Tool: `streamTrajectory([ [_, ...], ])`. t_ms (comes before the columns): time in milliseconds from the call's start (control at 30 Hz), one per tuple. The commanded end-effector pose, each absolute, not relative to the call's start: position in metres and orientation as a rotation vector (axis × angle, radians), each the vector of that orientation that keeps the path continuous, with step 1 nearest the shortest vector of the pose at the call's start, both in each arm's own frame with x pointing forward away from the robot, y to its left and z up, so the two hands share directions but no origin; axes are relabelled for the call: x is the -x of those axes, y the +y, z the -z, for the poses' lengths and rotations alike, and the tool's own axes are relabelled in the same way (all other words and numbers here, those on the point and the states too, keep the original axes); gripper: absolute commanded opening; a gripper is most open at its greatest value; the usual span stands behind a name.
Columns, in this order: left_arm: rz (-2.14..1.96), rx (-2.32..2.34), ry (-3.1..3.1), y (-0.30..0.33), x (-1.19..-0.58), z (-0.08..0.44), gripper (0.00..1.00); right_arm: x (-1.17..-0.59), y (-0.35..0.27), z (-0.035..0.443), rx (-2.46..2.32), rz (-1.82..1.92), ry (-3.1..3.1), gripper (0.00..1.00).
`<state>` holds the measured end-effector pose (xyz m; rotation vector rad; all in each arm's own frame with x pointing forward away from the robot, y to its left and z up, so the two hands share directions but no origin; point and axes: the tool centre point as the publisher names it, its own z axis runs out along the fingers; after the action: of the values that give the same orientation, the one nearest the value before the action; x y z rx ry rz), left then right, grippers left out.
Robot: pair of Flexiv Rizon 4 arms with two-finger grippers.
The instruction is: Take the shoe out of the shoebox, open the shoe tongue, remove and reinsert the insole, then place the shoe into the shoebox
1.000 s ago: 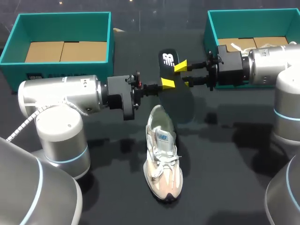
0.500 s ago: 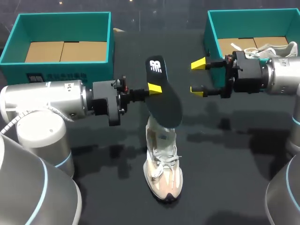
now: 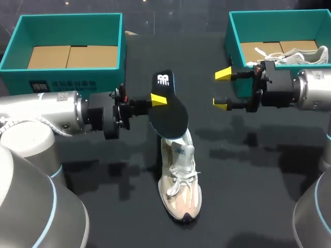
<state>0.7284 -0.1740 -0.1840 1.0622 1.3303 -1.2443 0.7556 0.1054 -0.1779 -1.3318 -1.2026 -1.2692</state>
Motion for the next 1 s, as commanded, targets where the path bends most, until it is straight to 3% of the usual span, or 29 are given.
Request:
streamTrajectory([
  [33, 1.244, -1.064, 1.330, -0.174, -0.728, 0.184, 0.00, -0.755, 0.106, 0.178, 1.335, 1.268, -1.204, 1.00],
  [167, 1.244, -1.064, 1.330, -0.174, -0.728, 0.184, 0.00, -0.755, 0.106, 0.178, 1.335, 1.268, -1.204, 1.00],
  [300, 1.575, -0.779, 1.514, -0.176, -0.738, 0.165, 0.00, -0.755, 0.106, 0.178, 1.335, 1.268, -1.204, 1.00],
  [567, 1.809, -0.415, 1.771, -0.172, -0.737, 0.147, 0.00, -0.755, 0.106, 0.178, 1.335, 1.268, -1.204, 1.00],
  [1000, 1.941, -0.306, 1.895, -0.173, -0.731, 0.148, 0.00, -0.755, 0.106, 0.178, 1.335, 1.268, -1.204, 1.00],
])
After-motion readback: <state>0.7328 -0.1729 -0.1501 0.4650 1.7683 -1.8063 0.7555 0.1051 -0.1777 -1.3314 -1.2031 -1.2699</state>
